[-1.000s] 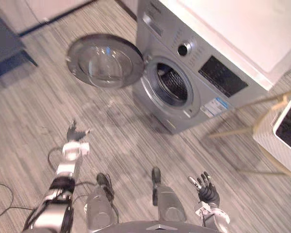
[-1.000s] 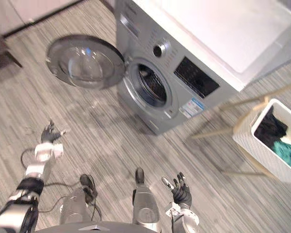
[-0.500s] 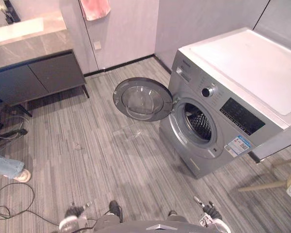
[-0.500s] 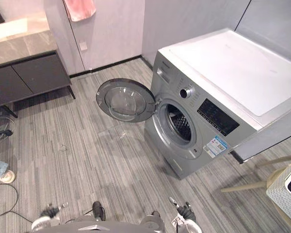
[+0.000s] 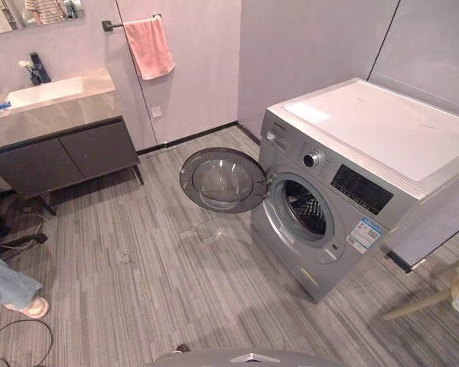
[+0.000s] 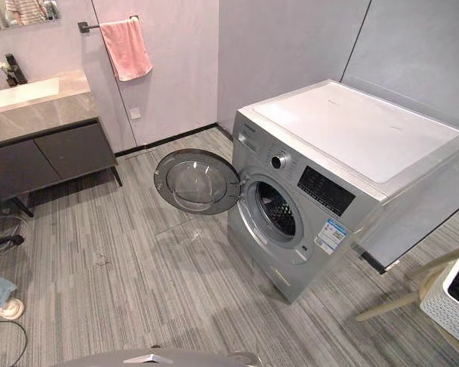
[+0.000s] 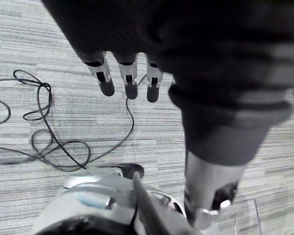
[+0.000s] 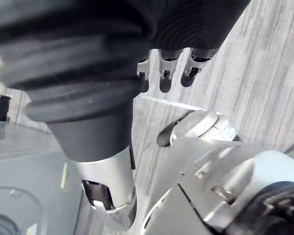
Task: Pick up the laundry basket with both hands and put the clothes into the washing machine.
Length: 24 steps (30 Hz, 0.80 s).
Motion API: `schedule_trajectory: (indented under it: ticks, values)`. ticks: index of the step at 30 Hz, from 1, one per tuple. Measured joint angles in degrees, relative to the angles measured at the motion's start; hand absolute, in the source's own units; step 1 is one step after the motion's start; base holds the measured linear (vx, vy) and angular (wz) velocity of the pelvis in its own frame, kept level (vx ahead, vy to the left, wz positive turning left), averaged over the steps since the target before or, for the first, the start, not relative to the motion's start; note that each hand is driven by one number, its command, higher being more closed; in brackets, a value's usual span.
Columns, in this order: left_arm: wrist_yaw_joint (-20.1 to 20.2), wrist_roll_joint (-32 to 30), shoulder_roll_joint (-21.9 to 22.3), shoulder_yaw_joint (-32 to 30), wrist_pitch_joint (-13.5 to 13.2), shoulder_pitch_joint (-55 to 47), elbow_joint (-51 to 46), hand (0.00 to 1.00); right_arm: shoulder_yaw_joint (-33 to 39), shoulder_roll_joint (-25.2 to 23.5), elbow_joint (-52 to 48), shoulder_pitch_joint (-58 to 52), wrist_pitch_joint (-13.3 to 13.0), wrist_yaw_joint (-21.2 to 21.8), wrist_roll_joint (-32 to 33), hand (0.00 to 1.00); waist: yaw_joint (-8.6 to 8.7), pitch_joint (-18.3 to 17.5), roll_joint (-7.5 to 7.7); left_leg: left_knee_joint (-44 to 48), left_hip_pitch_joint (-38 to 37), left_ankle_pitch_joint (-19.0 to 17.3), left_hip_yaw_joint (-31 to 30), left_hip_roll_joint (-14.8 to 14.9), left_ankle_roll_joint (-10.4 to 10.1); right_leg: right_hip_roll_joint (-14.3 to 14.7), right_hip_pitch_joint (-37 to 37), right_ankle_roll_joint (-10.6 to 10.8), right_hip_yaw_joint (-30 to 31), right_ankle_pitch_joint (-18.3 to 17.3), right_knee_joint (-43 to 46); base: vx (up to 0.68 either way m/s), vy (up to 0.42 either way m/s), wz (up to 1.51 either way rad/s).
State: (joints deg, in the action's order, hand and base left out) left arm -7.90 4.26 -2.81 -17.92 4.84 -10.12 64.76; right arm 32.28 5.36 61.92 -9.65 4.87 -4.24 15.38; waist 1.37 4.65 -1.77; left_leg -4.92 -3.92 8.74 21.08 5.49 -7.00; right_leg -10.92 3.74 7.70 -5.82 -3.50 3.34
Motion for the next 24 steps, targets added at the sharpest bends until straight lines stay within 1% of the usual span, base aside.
schedule_trajectory:
  ticks: [1,2,3,4,5,6,7,8,9,10,11,12,13,14,15,16,17,18,19,20,21,22,23,24]
  values:
    - [0.02,0.01,-0.22,0.05,-0.02,0.25,0.03,0.0,-0.1,-0.25,-0.16,0.71,-0.18,-0.02,0.19,0.0,-0.25,-0.02,0.6,0.48,1.49,0.09,1.77,-0.4,1.11,-0.42,-2.69,-0.27,2.25,0.18,-0.76,-0.03,0.08,-0.74]
    - [0.01,0.02,-0.3,0.12,0.0,0.49,0.04,0.0,-0.14,-0.18,-0.27,1.02,-0.21,-0.02,0.29,0.0,-0.51,0.06,0.72,0.77,2.51,0.28,2.36,-0.51,2.01,-0.39,-4.04,-0.34,3.08,0.28,-0.94,-0.05,0.058,-0.91]
    - [-0.03,0.02,-0.64,0.51,0.05,1.49,0.1,0.0,-0.11,-0.09,-0.66,1.53,-0.5,-0.07,0.58,0.0,-0.5,0.31,1.05,0.09,4.17,-0.25,3.4,-0.44,1.57,0.07,-6.32,-0.74,4.71,0.61,-1.91,-0.08,0.042,-0.67]
    - [-0.07,-0.06,-1.08,0.67,-0.14,3.9,-0.11,0.0,-0.12,-0.91,-1.23,2.08,-0.79,-0.14,1.68,0.0,-0.37,1.38,1.74,0.09,5.97,-0.46,4.63,-0.54,1.34,-0.08,-7.43,-0.96,5.34,0.57,-2.81,-0.1,0.043,-0.52]
    - [-0.06,-0.49,-1.83,1.04,-0.32,5.26,-0.18,0.0,-0.14,-1.87,-2.01,1.88,-0.81,-0.17,2.67,0.0,-0.3,2.25,2.67,0.08,6.19,-0.56,5.25,-0.79,1.33,-0.32,-8.44,-1.31,5.54,0.36,-3.07,-0.09,0.107,-0.35]
    - [-0.14,-0.64,-3.22,1.48,-0.68,7.87,-0.28,0.0,-0.5,-4.36,-3.36,1.42,-1.14,-0.22,3.55,0.0,-0.3,3.37,5.33,1.83,8.12,-0.76,7.83,-1.52,2.69,-1.9,-11.18,-2.18,6.88,0.4,-3.93,-0.01,0.096,-0.72]
    - [-0.23,-1.12,-3.91,1.71,-0.77,9.9,-0.23,0.0,-1.14,-5.37,-5.38,1.78,-1.46,-0.25,4.53,0.0,-0.88,4.46,5.94,6.29,10.9,-3.39,9.5,0.07,4.29,-1.15,-13.32,-3.07,8.38,0.79,-4.93,0.0,0.066,-0.92]
    - [-0.39,-1.16,-4.07,1.85,-0.95,10.11,-0.3,0.0,-2.04,-5.79,-6.09,2.16,-1.41,-0.37,4.68,0.0,-1.0,4.98,5.79,5.95,11.12,-3.91,11.06,0.57,3.66,-1.05,-14.17,-3.96,8.97,0.84,-5.07,0.01,-0.007,-1.07]
    - [-0.69,-1.29,-3.96,2.34,-1.02,10.74,-0.72,0.0,-3.0,-6.56,-7.65,2.55,-1.4,-0.78,4.92,0.0,-0.86,5.3,5.39,5.53,11.78,-3.91,12.81,2.11,3.65,0.25,-15.98,-4.56,7.97,2.71,-4.33,-0.04,0.004,-1.27]
    - [-0.65,-2.36,-3.33,2.87,-1.15,11.82,-1.95,0.0,-2.68,-6.87,-9.71,2.95,-2.0,-1.54,5.7,0.0,-0.91,6.21,3.78,6.11,12.17,-3.9,15.77,6.09,3.64,3.77,-17.38,-4.74,4.64,5.25,-2.21,-0.04,0.031,-1.46]
    - [-0.58,-2.59,-3.33,2.85,-1.1,11.7,-2.89,0.0,-2.94,-6.96,-9.79,3.18,-2.39,-1.88,5.73,0.0,-1.25,6.58,2.99,6.72,11.97,-3.95,17.59,8.23,3.57,5.09,-17.67,-4.83,2.26,5.13,0.94,-0.04,0.043,-1.34]
    - [-0.59,-2.84,-3.45,2.8,-1.09,11.68,-3.3,0.0,-2.94,-7.06,-9.72,3.12,-2.63,-2.05,5.73,0.0,-1.29,6.56,3.01,7.22,11.84,-3.96,18.53,9.4,3.59,5.35,-17.78,-4.78,0.51,4.51,3.86,-0.08,0.027,-0.95]
    - [-0.62,-2.92,-3.56,2.84,-1.17,11.71,-4.15,0.0,-2.98,-7.02,-9.15,2.96,-3.28,-2.24,5.74,0.0,-0.98,6.52,3.08,8.09,11.71,-3.99,19.84,11.15,3.63,4.79,-17.85,-4.74,-2.81,2.41,10.89,-0.09,0.009,-0.74]
    - [-0.64,-2.73,-3.58,2.94,-1.19,11.68,-5.07,0.0,-4.14,-6.79,-8.92,2.6,-3.53,-2.28,5.75,0.0,-0.91,6.44,3.27,8.51,11.54,-3.97,21.18,11.99,3.62,3.06,-17.65,-4.78,-5.32,-0.22,17.75,-0.09,-0.005,-0.65]
    - [-0.65,-2.59,-3.63,2.94,-1.21,11.62,-5.26,0.0,-4.67,-6.44,-8.55,2.53,-3.62,-2.27,5.73,0.0,-0.98,6.38,3.43,8.89,11.44,-3.96,21.87,12.16,3.64,1.69,-17.46,-4.75,-6.16,-1.28,20.63,-0.06,-0.054,-0.7]
    - [-0.68,-2.08,-3.85,2.92,-1.11,11.17,-5.25,0.0,-5.38,-5.7,-6.95,2.92,-3.52,-2.22,5.51,0.0,-1.06,6.15,3.82,9.54,10.99,-3.95,23.68,12.16,3.65,-1.26,-16.61,-4.54,-6.78,-2.04,24.06,-0.03,-0.075,-0.61]
    - [-0.71,-2.07,-3.89,2.91,-1.06,10.87,-5.19,0.0,-5.39,-5.37,-6.42,3.25,-3.4,-2.24,5.5,0.0,-1.07,6.03,4.01,10.19,10.82,-3.96,24.25,12.16,3.64,-2.77,-15.89,-4.73,-7.02,-1.81,24.51,-0.03,-0.156,-0.75]
    - [-0.7,-2.04,-4.0,3.02,-1.04,10.3,-5.13,0.0,-5.35,-5.11,-4.92,3.37,-3.18,-2.22,4.97,0.0,-1.08,5.5,4.83,11.69,10.72,-4.16,24.75,12.05,3.35,-5.43,-14.21,-5.82,-7.29,1.89,23.41,-0.03,-0.234,-0.63]
    - [-0.69,-2.0,-5.0,3.08,-1.01,10.34,-4.8,0.0,-5.12,-4.86,-3.86,3.46,-2.85,-2.22,4.6,0.0,-1.26,5.18,5.47,12.87,10.82,-4.38,24.32,11.78,2.18,-5.46,-12.23,-3.6,-6.25,2.46,20.92,-0.03,-0.206,-0.6]
    - [-0.65,-1.95,-4.8,3.3,-1.02,10.46,-4.41,0.0,-5.13,-4.38,-3.04,3.52,-2.61,-2.2,4.45,0.0,-1.32,5.19,4.95,12.51,10.55,-4.23,23.69,11.6,1.73,-4.79,-11.68,-3.42,-6.24,1.79,19.67,-0.09,-0.226,-0.62]
    - [-0.55,-1.74,-4.12,3.64,-1.02,10.39,-3.84,0.0,-5.03,-3.44,-1.97,3.68,-2.18,-2.2,4.44,0.0,-1.43,4.7,3.74,11.53,10.42,-2.46,21.08,11.48,1.06,-3.63,-10.63,-2.03,-5.99,0.83,16.86,-0.09,-0.205,-0.59]
    - [-0.54,-1.69,-4.03,4.49,-1.0,10.45,-3.11,0.0,-4.79,-2.91,-0.99,3.5,-2.09,-2.18,4.45,0.0,-1.26,4.56,3.86,11.14,9.25,-0.69,20.65,11.19,1.58,-3.47,-7.93,0.03,-6.58,-1.46,13.53,-0.11,-0.26,-0.46]
    - [-0.45,-1.72,-3.99,4.85,-1.01,10.57,-3.04,0.0,-4.56,-2.94,-0.16,3.41,-2.07,-2.15,4.45,0.0,-1.0,4.42,4.29,10.65,8.64,-0.42,20.65,10.89,1.43,-3.61,-6.29,0.8,-7.37,-2.66,11.69,-0.09,-0.25,-0.15]
    - [-0.26,-1.81,-3.8,5.88,-1.1,11.04,-3.07,0.0,-3.95,-3.11,0.44,3.17,-1.69,-2.13,4.45,0.0,-0.94,4.18,4.81,9.71,7.7,0.48,20.62,10.49,0.86,-3.42,-4.02,1.77,-8.41,-4.46,8.66,-0.11,-0.237,0.09]
